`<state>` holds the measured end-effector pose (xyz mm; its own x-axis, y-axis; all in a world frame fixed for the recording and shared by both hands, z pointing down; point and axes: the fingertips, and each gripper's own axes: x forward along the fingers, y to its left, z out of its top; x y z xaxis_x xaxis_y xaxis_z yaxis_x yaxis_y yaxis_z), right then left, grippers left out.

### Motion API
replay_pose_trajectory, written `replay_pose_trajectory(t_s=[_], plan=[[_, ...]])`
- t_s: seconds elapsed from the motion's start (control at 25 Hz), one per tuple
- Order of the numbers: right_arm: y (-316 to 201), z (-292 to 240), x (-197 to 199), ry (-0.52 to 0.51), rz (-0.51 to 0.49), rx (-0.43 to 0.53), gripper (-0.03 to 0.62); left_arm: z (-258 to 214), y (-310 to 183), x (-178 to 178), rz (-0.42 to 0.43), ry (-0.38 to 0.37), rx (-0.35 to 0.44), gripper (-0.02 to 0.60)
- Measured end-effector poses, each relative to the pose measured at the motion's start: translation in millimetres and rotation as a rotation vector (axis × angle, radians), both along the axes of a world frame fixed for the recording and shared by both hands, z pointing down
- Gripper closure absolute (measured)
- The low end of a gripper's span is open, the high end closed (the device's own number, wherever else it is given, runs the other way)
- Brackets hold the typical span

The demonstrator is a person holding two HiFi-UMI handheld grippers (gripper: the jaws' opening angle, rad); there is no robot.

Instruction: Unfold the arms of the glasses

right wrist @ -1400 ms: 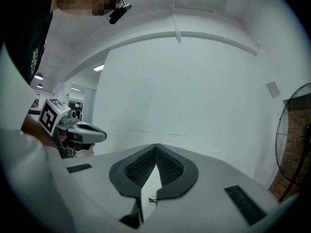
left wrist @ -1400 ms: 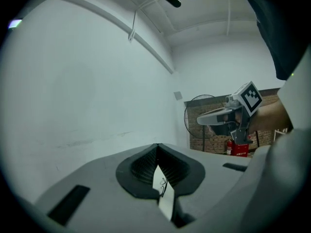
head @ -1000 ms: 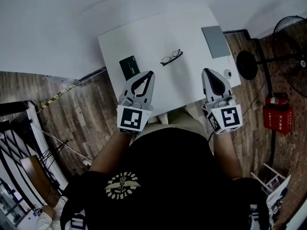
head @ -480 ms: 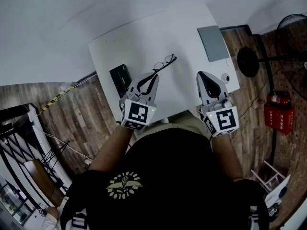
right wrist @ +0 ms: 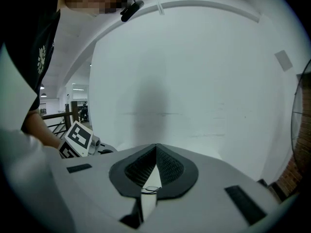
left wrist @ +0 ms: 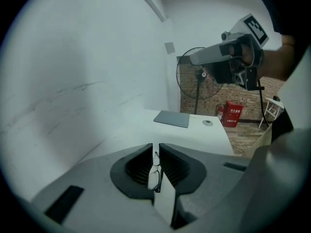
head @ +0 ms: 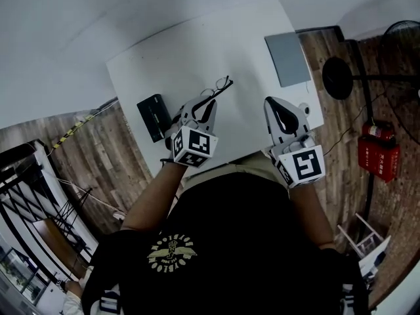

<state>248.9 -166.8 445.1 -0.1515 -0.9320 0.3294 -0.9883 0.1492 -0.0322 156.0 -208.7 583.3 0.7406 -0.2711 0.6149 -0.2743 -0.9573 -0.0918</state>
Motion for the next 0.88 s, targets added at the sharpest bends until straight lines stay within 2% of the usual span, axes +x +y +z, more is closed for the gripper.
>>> replay_pose_trajectory(t_s=[0.16,0.36,0.64,0.88], plan=[[-6.6,5.4,12.9,-0.012,-0.012,-0.008,0.594,26.5,-5.1,11.0,0.006,-0.081,-0.003,0.530],[-17.0,11.3,26.4,-0.026,-0.026,-0.014,0.593,66.2,-10.6,19.1,0.029,-0.220,-0.032,0.502],[-24.7,23.2,49.5,-0.058,-0.035,-0.033,0.593,110.4,-17.5,31.1,0.055,-0.404,-0.026,0.500],[-32.0,33.5,62.9,-0.086,-0.048,-0.045,0.594,139.0,-18.2,33.5,0.082,-0.514,-0.018,0.500]])
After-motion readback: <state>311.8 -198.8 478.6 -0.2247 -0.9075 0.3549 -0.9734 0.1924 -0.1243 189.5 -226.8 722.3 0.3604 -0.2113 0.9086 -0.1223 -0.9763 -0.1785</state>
